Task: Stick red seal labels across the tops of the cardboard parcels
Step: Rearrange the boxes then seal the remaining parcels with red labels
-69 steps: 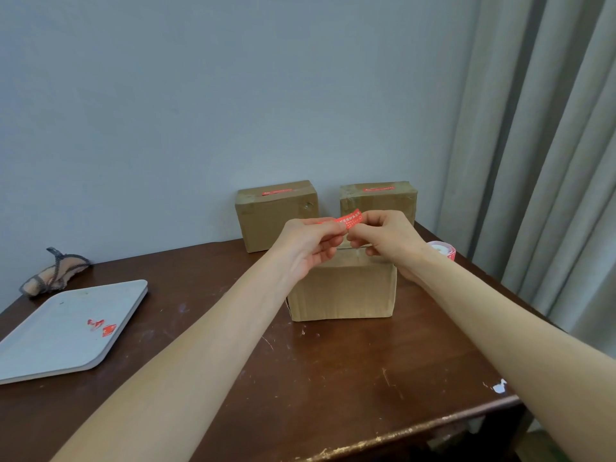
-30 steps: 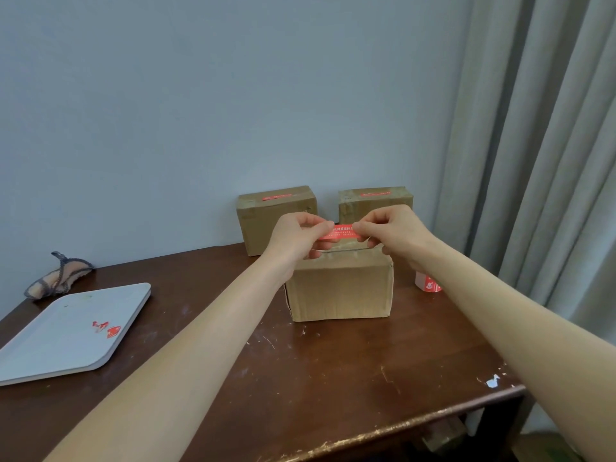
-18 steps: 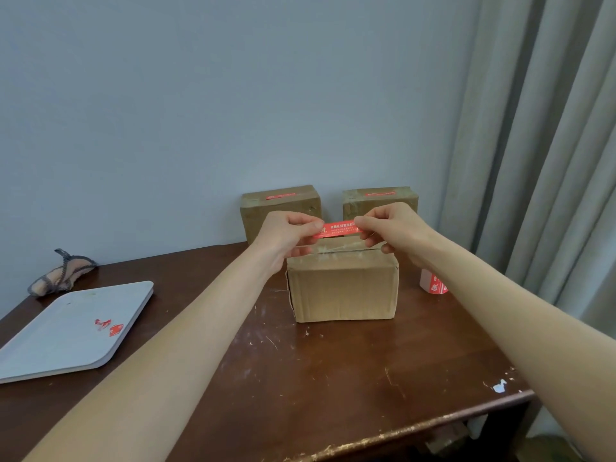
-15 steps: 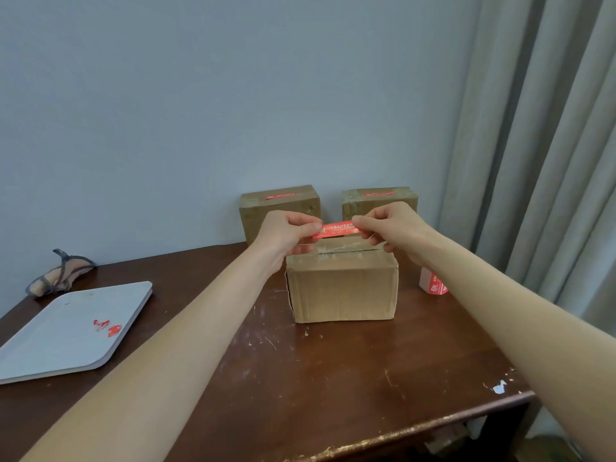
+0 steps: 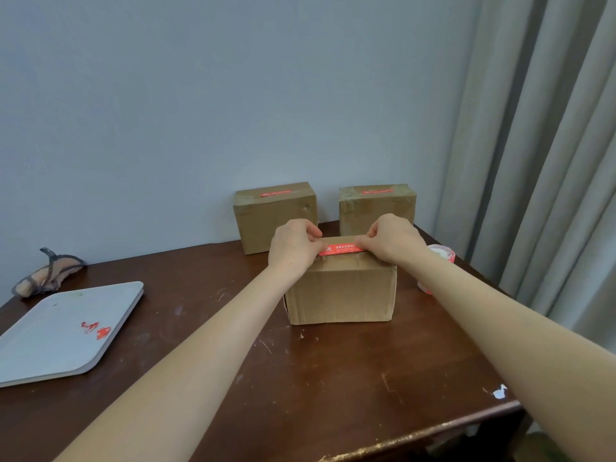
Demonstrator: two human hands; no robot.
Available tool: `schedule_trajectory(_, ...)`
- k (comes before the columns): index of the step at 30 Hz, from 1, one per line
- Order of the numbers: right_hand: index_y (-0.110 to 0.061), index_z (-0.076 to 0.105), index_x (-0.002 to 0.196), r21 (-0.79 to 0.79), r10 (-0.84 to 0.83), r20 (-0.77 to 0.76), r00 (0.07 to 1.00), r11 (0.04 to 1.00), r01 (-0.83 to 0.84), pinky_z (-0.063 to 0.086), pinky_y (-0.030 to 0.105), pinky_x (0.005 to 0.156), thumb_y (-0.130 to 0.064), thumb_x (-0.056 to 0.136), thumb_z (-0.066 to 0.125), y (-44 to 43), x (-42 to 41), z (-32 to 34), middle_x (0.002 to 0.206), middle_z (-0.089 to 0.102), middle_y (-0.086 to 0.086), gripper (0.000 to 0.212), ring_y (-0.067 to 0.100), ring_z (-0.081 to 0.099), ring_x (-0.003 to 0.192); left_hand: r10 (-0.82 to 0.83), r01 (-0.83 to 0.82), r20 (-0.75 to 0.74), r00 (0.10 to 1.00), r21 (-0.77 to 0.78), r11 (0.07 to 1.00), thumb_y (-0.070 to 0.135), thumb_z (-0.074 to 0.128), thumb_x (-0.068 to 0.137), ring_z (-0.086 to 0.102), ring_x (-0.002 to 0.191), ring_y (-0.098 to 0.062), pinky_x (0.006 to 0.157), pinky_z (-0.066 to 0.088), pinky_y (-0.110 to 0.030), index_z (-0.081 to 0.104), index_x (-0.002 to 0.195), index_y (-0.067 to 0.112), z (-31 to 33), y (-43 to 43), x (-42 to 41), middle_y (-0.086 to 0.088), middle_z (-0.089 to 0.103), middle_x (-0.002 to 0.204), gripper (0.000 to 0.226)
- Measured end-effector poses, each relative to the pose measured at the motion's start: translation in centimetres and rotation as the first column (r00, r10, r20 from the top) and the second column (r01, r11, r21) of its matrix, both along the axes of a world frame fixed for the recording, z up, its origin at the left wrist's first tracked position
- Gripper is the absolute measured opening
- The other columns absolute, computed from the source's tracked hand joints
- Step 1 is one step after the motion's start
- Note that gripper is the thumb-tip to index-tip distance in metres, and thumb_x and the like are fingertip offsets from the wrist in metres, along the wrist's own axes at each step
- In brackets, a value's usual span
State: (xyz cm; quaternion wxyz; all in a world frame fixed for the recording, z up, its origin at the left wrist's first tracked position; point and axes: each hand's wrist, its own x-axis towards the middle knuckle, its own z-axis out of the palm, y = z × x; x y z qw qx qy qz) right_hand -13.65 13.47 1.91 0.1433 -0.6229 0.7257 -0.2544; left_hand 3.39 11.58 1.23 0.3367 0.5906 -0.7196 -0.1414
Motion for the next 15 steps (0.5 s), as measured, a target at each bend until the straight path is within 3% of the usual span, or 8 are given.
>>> schedule_trajectory(6,-0.011,0.069,0.082,-0.023,-0.032,-0.038,0.999,0.999,0.031,0.037,0.027,0.054,-0.039,0.085,0.063,-0.29,0.13,-0.58,0.085,0.066,0.006,0.028,0.028,0.062,0.080,0.021,-0.021,0.005,1.000,0.001,1.000,0.021,0.070,0.083,0.063,0.091,-0.012,0.079,0.048,-0.026,0.067,0.100,0.019,-0.30,-0.18,-0.22,0.003,0.070,0.093,0.017)
schedule_trajectory(15,-0.012,0.065,0.086,-0.015,-0.047,-0.106,0.993,0.999,0.046,0.043,0.030,0.061,-0.040,0.086,0.062,-0.55,0.35,-1.00,0.086,0.065,0.006,0.028,0.029,0.062,0.081,0.024,-0.023,0.041,0.999,-0.025,0.999,0.017,0.068,0.084,0.063,0.092,-0.013,0.077,0.050,-0.027,0.067,0.099,0.020,-0.58,-0.01,-0.38,0.004,0.070,0.092,0.015)
